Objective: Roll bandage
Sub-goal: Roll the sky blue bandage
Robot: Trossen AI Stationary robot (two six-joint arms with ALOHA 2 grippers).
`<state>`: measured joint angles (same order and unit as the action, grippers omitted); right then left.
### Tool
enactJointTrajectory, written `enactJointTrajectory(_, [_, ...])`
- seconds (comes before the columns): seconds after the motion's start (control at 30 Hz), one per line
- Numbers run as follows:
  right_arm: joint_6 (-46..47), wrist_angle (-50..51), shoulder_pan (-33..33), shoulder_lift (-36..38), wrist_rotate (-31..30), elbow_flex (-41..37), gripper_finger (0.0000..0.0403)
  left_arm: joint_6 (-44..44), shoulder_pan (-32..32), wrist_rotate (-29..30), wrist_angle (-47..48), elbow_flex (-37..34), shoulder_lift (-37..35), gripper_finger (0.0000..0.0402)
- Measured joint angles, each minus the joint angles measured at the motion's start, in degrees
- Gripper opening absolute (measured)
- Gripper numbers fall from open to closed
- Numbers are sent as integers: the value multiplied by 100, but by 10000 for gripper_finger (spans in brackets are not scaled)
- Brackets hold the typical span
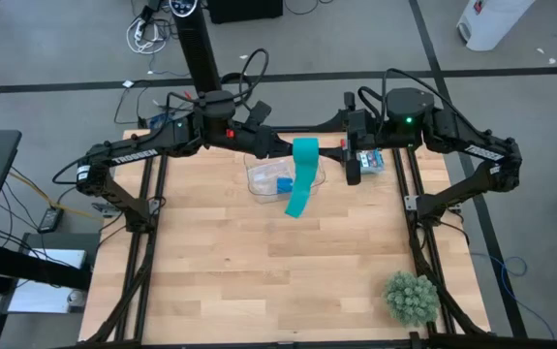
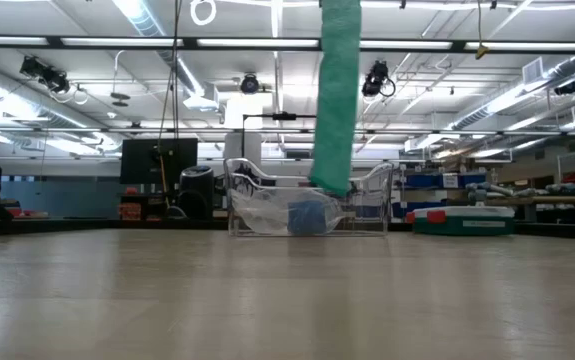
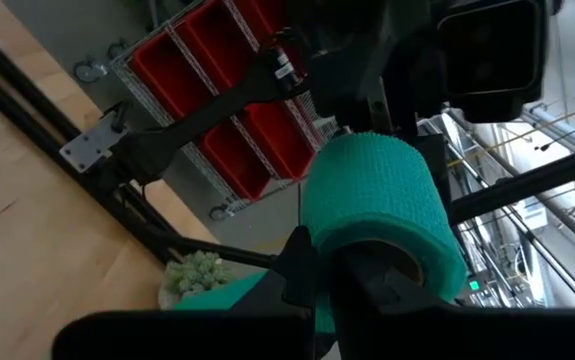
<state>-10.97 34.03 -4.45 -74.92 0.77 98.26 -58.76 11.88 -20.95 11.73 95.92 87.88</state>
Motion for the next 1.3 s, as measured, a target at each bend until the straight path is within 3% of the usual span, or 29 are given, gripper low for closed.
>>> enactJointTrajectory(0.13, [64, -61, 0, -1, -51, 0, 157, -1, 2, -4, -31, 2, 0, 25])
enactJointTrajectory(0.43, [86, -118, -4, 4, 357, 0, 10, 697, 0, -49, -80, 2, 10, 78])
enactJointTrajectory(0.67, [436, -168, -4, 105, 378, 0, 11, 1036, 242, -438, -175, -6, -72, 120])
enactJointTrajectory(0.93, [560, -272, -2, 324, 518, 0, 2, 1051, 685, -903, -253, -7, -490, 126])
enactJointTrajectory(1.2, [1678, -687, -209, 362, 714, 0, 1, 1233, 346, -642, -606, 4, -733, 127])
enactJointTrajectory(1.3, [2079, -900, -342, 362, 733, 0, 1, 1359, 99, -138, -549, -9, -715, 127])
